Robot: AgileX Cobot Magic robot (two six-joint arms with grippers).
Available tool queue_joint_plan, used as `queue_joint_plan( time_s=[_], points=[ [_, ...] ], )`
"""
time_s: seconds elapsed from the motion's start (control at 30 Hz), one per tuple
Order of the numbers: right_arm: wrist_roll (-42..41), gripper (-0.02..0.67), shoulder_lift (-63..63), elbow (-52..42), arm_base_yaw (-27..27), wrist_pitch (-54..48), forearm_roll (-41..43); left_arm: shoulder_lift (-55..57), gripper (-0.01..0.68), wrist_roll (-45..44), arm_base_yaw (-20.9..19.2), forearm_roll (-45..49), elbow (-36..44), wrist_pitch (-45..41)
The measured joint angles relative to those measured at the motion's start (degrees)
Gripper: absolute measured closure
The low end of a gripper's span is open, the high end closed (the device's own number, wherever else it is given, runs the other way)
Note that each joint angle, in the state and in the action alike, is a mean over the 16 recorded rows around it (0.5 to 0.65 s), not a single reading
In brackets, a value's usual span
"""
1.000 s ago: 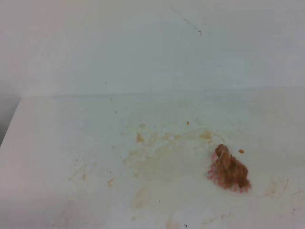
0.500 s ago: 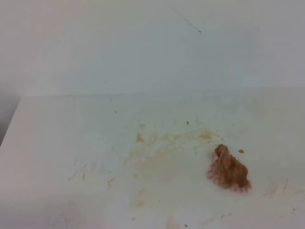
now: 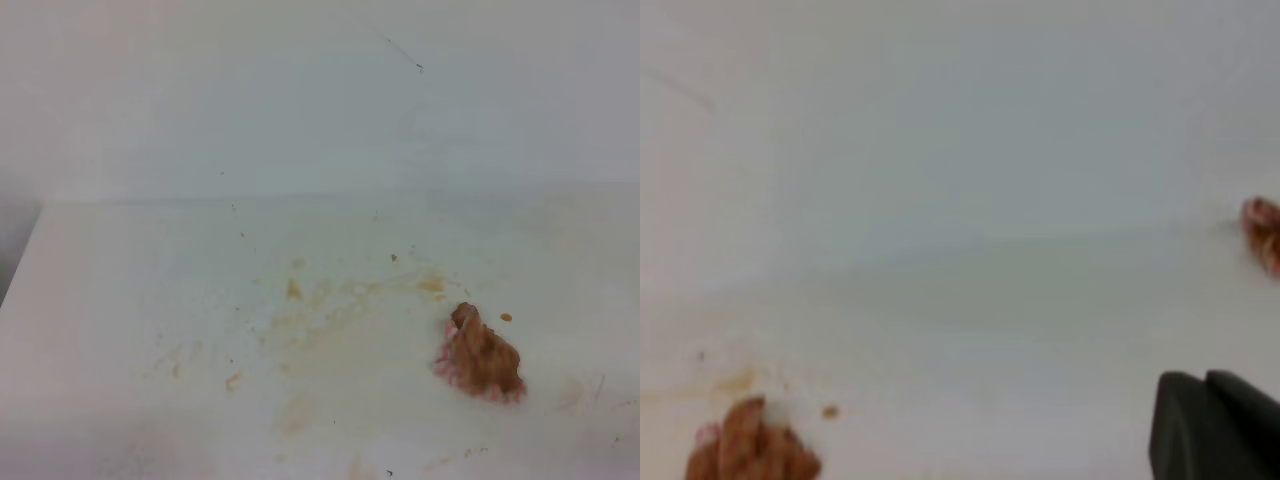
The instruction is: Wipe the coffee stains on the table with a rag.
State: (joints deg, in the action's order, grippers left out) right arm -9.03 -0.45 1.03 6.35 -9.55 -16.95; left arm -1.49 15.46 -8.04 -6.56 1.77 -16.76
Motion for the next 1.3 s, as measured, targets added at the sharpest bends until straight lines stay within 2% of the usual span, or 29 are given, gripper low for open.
queue_joint_plan(
  time_s=[0.4,0.67,1.3],
  points=[
    [0.09,0.651,-0.20,-2.53,0.02,-10.98,9.12,0.00,0.673,0.00,0.00,-0.06,0.00,0.00],
    [0.09,0.651,-0.20,-2.51,0.02,-11.32,12.07,0.00,0.673,0.00,0.00,-0.07,0.00,0.00],
    [0.09,0.651,-0.20,-2.44,0.02,-11.42,12.54,0.00,0.673,0.00,0.00,0.01,0.00,0.00]
  ],
)
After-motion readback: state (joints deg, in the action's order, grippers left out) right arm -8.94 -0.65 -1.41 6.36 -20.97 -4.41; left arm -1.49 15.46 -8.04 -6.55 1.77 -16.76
